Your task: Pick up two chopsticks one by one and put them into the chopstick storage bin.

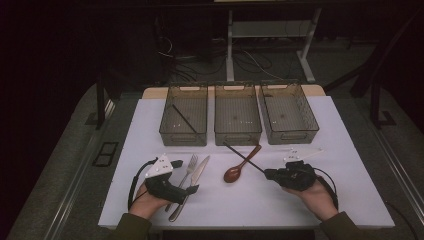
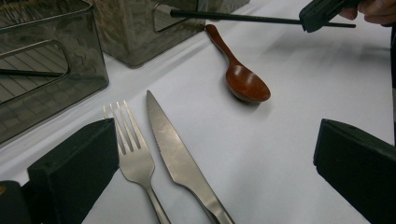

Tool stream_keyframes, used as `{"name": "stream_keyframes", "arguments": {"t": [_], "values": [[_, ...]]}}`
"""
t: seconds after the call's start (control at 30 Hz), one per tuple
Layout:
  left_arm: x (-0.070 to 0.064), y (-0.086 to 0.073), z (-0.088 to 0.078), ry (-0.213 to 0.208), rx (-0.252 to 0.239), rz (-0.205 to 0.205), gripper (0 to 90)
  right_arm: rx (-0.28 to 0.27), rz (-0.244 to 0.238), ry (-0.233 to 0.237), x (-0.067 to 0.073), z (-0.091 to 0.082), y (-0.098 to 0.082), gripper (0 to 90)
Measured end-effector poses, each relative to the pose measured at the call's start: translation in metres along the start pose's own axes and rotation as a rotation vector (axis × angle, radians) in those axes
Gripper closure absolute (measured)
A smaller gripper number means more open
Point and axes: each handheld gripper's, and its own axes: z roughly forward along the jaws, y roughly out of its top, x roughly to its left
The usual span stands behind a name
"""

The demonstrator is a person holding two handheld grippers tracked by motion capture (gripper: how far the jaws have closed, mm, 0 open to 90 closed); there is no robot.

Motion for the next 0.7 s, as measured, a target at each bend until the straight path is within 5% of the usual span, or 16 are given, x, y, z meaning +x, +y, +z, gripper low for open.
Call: {"name": "stream_keyframes", "arguments": {"t": [0.7], "values": [[-0.001, 0.0, 0.001, -0.002, 0.001, 0.0, 0.0, -0.067, -0.007, -0.005, 0.0, 0.005, 0.035, 85.2]]}}
